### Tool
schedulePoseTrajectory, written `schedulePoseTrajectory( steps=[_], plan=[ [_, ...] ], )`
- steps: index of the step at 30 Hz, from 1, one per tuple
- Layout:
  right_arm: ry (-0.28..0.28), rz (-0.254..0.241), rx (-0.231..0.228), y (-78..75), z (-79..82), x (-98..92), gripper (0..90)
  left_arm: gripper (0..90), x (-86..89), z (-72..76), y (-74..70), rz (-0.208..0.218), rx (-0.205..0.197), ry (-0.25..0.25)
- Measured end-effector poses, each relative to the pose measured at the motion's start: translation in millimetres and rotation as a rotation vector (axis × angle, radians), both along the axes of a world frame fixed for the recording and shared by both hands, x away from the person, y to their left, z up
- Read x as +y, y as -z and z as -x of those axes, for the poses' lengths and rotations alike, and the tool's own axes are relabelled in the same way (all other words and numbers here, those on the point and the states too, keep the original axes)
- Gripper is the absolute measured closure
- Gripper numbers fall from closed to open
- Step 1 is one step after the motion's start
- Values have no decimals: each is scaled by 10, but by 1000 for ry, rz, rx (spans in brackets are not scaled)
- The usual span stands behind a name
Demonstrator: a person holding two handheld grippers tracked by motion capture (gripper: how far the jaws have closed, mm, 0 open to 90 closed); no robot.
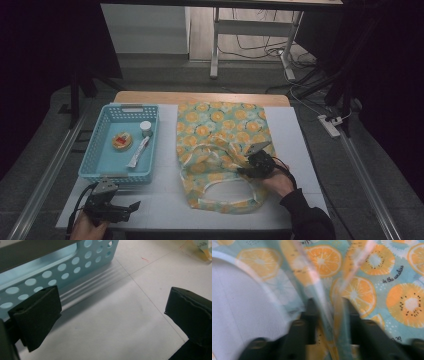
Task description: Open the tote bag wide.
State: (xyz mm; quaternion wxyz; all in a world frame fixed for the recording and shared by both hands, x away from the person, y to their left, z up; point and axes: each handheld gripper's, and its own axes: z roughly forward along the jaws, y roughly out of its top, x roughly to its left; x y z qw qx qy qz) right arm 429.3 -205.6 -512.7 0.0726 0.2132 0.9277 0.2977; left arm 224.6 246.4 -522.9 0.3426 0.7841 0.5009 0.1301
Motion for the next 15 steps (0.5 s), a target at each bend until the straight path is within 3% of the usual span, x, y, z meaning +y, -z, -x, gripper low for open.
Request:
schedulePoseTrajectory(
  steps=[3,5,11,15],
  plan=[
    [-2,-16,36,-6,-20,-14,881,10,1,-3,1,1,3,-1],
    [-5,-5,24,-25,-1,1,887,10,2,-3,0,2,3,-1],
    [-19,-51,7,-176,32,58,894,10,1,-3,1,2,3,-2],
    [-26,-96,20,-303,33,154,896,10,2,-3,1,2,4,-3]
  ],
)
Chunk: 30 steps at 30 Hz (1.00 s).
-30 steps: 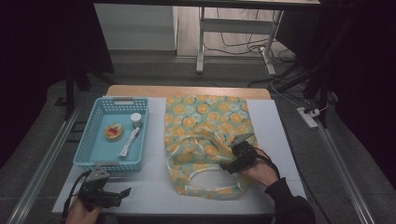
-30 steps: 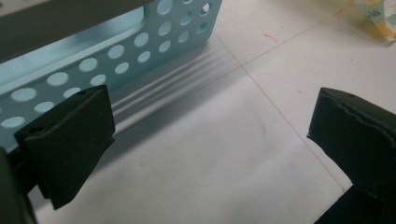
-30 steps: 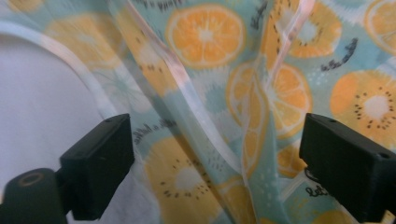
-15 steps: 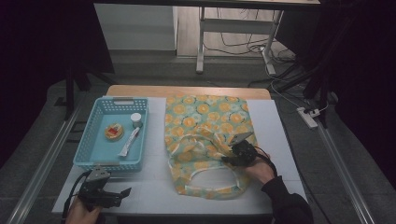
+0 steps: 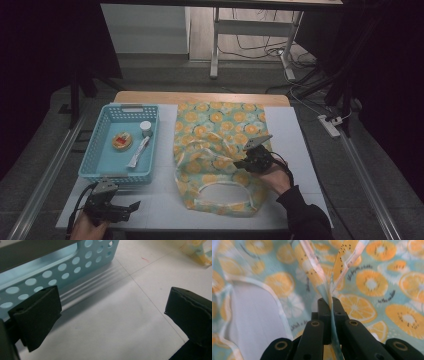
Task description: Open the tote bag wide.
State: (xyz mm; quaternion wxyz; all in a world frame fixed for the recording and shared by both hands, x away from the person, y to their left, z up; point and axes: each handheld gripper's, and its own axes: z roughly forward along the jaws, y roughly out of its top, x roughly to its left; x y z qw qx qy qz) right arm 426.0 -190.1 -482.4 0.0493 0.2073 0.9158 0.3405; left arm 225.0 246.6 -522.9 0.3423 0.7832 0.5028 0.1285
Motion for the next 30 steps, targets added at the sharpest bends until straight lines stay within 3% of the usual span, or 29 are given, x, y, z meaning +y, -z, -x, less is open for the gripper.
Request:
schedulePoseTrajectory(
  steps=[5,9,14,20,30],
  plan=[
    [-6,-75,49,-112,-19,135,896,10,1,0,0,0,0,-1],
    [-10,-109,56,-207,-33,251,896,10,2,0,0,1,0,-1],
    [-14,-156,32,-392,-57,374,896,10,5,1,-1,2,0,0],
    [-19,-185,16,-513,-80,462,896,10,5,1,0,2,0,-1],
    [-16,-193,4,-673,-153,579,896,10,14,-1,2,9,2,-5]
  ],
)
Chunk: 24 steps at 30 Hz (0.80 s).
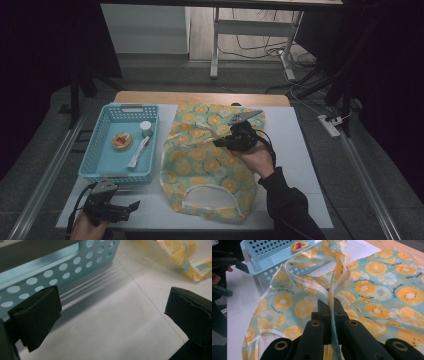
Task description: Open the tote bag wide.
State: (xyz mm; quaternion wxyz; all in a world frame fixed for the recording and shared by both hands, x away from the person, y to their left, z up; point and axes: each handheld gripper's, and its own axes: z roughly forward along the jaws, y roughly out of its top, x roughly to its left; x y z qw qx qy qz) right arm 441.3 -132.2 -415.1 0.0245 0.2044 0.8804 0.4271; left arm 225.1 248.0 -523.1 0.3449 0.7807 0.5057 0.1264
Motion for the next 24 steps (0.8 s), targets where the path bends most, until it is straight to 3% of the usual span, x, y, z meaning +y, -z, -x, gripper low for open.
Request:
schedulePoseTrajectory(
  steps=[6,11,24],
  plan=[
    [-8,-2,-20,-92,-46,3,896,10,3,2,0,2,-2,-4],
    [-7,-34,-36,-165,-59,-28,896,10,9,8,-4,6,-7,-6],
    [13,-69,-80,-155,-79,-55,895,10,25,20,-8,20,-16,-5]
  ],
)
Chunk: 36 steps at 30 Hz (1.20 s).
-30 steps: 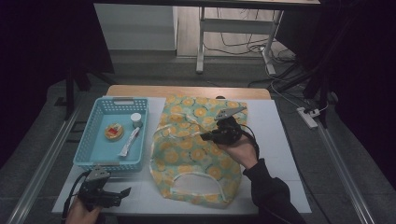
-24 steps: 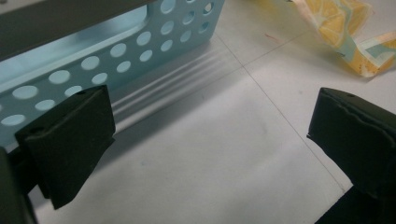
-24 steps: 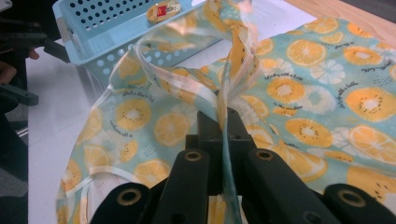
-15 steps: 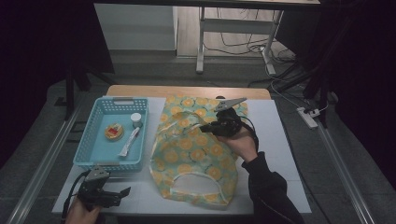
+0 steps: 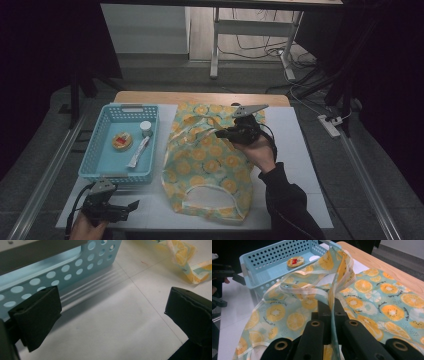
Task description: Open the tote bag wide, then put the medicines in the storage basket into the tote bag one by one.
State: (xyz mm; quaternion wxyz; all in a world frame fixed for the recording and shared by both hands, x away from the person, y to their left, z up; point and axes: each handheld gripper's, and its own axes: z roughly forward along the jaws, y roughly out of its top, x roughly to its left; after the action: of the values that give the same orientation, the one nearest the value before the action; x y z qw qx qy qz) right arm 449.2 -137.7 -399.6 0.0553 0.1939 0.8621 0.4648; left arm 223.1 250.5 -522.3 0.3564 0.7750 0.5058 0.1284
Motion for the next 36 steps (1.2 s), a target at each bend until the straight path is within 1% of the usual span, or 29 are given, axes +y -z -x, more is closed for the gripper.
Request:
schedulePoseTrajectory(
  steps=[5,7,10,13,17,22,24,26,29,31,36],
  plan=[
    [-4,-9,-3,-1,17,-14,895,9,-3,5,-3,-2,-4,-2],
    [-15,-6,-5,-1,21,-12,895,8,0,2,0,-1,-1,-11],
    [-31,5,-14,5,32,-1,895,7,14,-5,1,9,4,-15],
    [-29,7,-18,13,38,10,895,6,25,-3,-1,19,1,-21],
    [-25,0,-15,28,35,14,895,14,37,-8,0,31,9,-23],
    [-34,7,-23,38,40,23,895,16,77,-13,-1,66,10,-21],
    [-44,12,-29,41,44,27,895,16,79,-11,-9,60,17,-20],
    [-42,16,-32,42,45,26,895,16,81,-7,-22,56,16,-19],
    [-36,12,-31,44,35,14,895,16,104,-2,-46,87,5,-7],
    [-32,7,-29,48,28,7,895,16,118,-2,-62,102,1,2],
    [-34,13,-32,44,25,1,895,15,146,1,-105,138,-16,19]
  ],
)
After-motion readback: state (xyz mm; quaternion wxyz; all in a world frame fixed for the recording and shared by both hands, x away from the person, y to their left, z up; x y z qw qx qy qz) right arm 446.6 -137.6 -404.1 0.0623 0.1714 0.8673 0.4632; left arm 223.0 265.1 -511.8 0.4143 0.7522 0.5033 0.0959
